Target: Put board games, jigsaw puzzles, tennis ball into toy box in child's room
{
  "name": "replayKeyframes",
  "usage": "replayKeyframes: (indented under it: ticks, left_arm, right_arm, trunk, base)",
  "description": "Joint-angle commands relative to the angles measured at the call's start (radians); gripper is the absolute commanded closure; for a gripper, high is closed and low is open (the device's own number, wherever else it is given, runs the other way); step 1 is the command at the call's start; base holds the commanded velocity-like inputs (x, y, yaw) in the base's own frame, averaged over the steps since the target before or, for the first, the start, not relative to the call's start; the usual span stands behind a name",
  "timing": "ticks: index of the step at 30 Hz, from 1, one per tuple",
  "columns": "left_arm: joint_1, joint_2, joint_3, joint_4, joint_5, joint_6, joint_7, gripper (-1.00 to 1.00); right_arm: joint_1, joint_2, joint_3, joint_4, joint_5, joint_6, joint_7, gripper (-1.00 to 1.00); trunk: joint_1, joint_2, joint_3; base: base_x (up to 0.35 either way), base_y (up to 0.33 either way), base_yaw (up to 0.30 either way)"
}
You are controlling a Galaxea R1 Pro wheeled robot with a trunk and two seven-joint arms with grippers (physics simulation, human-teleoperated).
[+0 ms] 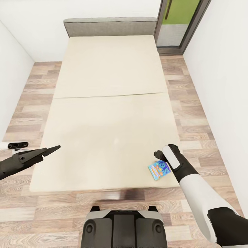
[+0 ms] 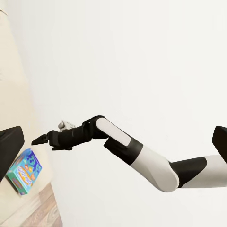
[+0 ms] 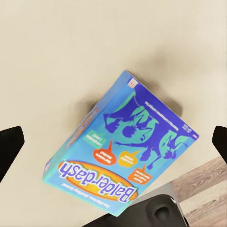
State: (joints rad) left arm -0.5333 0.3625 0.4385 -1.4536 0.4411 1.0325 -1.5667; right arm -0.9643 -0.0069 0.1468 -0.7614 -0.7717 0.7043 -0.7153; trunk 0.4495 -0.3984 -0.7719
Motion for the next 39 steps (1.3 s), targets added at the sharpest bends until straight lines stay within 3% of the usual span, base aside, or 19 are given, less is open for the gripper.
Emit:
replayKeyframes:
  ticks: [1, 9, 20, 26, 39]
  left_arm:
    - [0.0, 0.001, 0.0, 0.0, -0.001, 0.011, -0.004, -1.0]
    - [-0.018, 0.003, 0.001, -0.009, 0.002, 0.015, -0.004, -1.0]
    - [-0.191, 0.007, -0.016, -0.013, -0.004, 0.015, -0.004, -1.0]
    - [-0.212, 0.012, -0.072, -0.013, -0.006, 0.015, -0.004, -1.0]
    - [-0.215, 0.015, -0.096, -0.013, -0.007, 0.015, -0.004, -1.0]
  right_arm:
    - [-0.001, -0.001, 0.004, -0.001, -0.008, 0.003, -0.009, -1.0]
    - [-0.001, -0.001, 0.004, -0.001, -0.008, 0.002, -0.009, -1.0]
    - [-0.002, -0.001, 0.004, -0.008, -0.007, 0.002, -0.009, -1.0]
    - [-0.003, -0.001, 0.004, -0.029, -0.008, 0.003, -0.009, -1.0]
    - [-0.017, -0.001, 0.004, -0.036, -0.006, 0.001, -0.009, -1.0]
  trunk:
    - [0.001, -0.002, -0.003]
    - [0.001, -0.002, -0.016]
    - [0.001, -0.002, -0.034]
    - [0.001, -0.002, -0.044]
    - [0.001, -0.002, -0.066]
  base:
    - [0.0, 0.0, 0.0]
    - [0.0, 0.0, 0.0]
    - [0.0, 0.0, 0.0]
    - [0.0, 0.0, 0.0]
    - [0.0, 0.0, 0.0]
